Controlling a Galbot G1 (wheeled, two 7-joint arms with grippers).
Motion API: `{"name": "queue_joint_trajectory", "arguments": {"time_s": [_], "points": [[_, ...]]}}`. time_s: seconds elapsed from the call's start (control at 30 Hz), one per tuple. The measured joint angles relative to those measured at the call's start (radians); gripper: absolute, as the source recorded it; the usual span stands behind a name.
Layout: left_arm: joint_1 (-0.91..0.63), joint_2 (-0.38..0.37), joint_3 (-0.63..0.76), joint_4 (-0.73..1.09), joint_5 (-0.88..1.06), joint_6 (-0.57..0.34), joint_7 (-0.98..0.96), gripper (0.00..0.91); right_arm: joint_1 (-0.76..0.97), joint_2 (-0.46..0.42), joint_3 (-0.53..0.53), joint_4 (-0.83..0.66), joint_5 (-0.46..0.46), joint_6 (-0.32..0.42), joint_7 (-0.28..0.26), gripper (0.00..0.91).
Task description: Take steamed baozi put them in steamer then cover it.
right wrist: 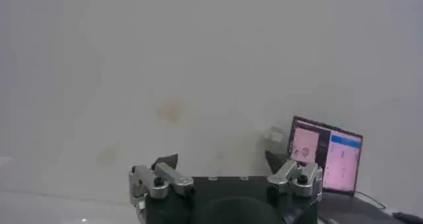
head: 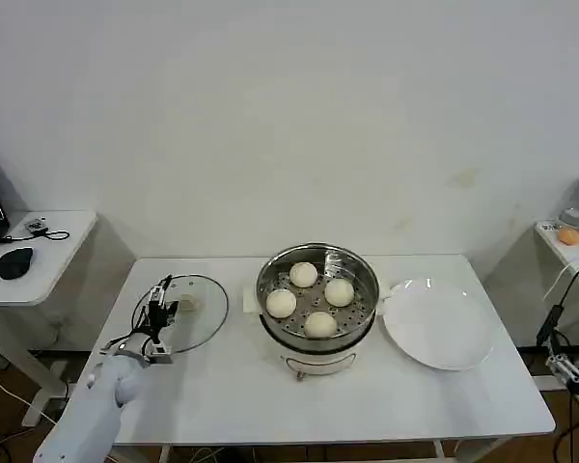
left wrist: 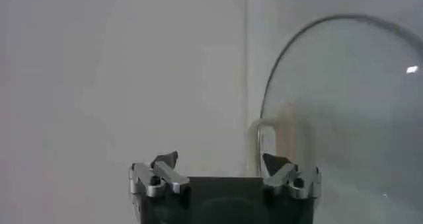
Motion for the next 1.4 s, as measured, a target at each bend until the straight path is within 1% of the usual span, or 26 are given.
{"name": "queue_joint_trajectory", "arguments": {"time_s": [0.13, 0.17, 0.2, 0.23, 0.27, 0.6, 1.0, 1.2, 1.4], "points": [[-0.030, -0.012, 0.006, 0.043, 0.012, -0.007, -0.006, 0.907, -0.008, 0.007, 0.003, 0.001, 0.000, 0.004, -0.001, 0.907], [-0.039, -0.015, 0.007, 0.054, 0.015, -0.008, -0.008, 0.846, -0.009, 0.008, 0.004, 0.001, 0.000, 0.005, -0.001, 0.907], [-0.045, -0.018, 0.008, 0.062, 0.018, -0.009, -0.008, 0.403, -0.010, 0.009, 0.004, 0.001, 0.000, 0.006, -0.001, 0.907], [-0.051, -0.020, 0.009, 0.070, 0.020, -0.009, -0.008, 0.131, -0.010, 0.009, 0.004, 0.001, 0.000, 0.007, -0.001, 0.907], [-0.056, -0.023, 0.009, 0.079, 0.023, -0.010, -0.008, 0.000, -0.010, 0.009, 0.004, 0.000, 0.000, 0.007, -0.001, 0.907], [-0.063, -0.034, 0.005, 0.106, 0.055, -0.024, -0.014, 0.000, -0.004, 0.006, 0.001, -0.013, 0.000, 0.008, -0.002, 0.907], [-0.034, -0.044, -0.031, 0.081, 0.105, -0.040, -0.043, 0.000, 0.004, -0.011, -0.015, -0.021, -0.001, 0.010, 0.001, 0.907], [0.014, -0.032, -0.074, 0.010, 0.137, -0.028, -0.062, 0.000, 0.013, -0.019, -0.029, -0.023, -0.003, 0.007, 0.001, 0.907], [0.093, 0.004, -0.128, -0.130, 0.119, 0.013, -0.048, 0.000, 0.018, -0.031, -0.051, -0.031, -0.011, 0.012, -0.002, 0.907]]}}
